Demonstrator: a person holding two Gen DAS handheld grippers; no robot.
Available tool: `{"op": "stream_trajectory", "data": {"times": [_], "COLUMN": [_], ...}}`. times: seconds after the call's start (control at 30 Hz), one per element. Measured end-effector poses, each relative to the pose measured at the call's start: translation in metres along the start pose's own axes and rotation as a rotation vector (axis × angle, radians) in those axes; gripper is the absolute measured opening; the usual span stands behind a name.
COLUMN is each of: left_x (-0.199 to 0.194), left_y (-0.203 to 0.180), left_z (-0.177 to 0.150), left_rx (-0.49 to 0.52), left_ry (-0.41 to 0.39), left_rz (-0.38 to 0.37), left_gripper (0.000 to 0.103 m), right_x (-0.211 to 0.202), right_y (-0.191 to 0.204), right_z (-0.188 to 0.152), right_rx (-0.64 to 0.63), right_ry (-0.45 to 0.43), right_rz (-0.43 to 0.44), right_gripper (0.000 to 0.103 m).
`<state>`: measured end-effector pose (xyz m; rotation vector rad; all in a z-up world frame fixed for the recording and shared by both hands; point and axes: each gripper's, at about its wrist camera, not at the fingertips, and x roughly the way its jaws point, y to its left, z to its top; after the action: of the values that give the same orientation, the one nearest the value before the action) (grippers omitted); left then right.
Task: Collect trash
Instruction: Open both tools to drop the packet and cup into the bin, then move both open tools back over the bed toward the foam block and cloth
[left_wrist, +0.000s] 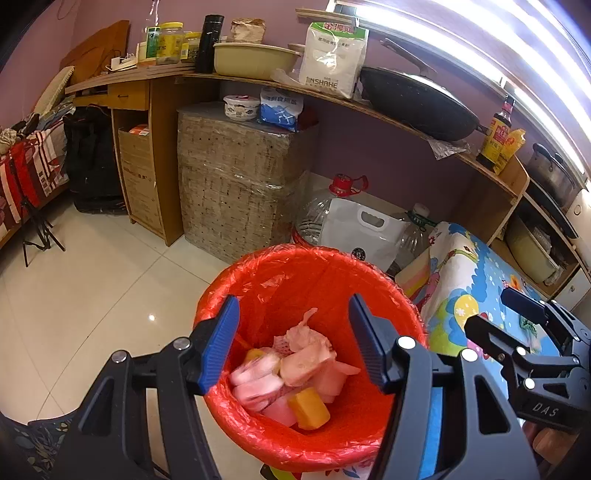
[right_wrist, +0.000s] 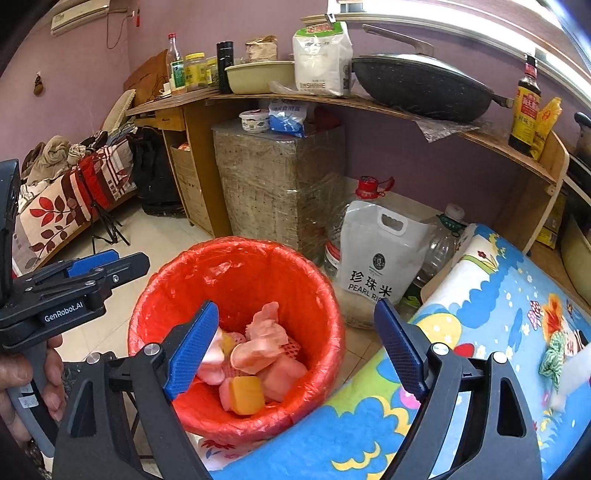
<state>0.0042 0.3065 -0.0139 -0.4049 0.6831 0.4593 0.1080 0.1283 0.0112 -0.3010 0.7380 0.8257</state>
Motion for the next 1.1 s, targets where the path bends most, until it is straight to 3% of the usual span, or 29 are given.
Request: {"op": "stream_trajectory", "data": {"times": [0.57, 1.1], "left_x": [0.007, 0.015], "left_y": [-0.048, -0.128], "left_z": [-0.008, -0.015], "left_rx": [0.066, 0.162], "left_ry": [0.017, 0.031], "left_rz": [-0.051, -0.122], "left_gripper": [0.059, 0.059], "right_x": [-0.029, -0.069], "right_y": [-0.067, -0.149], "right_z": [-0.02, -0.054], "right_rx": [0.071, 0.168], "right_ry": [-0.018, -0.037], "right_rz": [-0.094, -0.213], "right_gripper": [0.082, 0.083]}}
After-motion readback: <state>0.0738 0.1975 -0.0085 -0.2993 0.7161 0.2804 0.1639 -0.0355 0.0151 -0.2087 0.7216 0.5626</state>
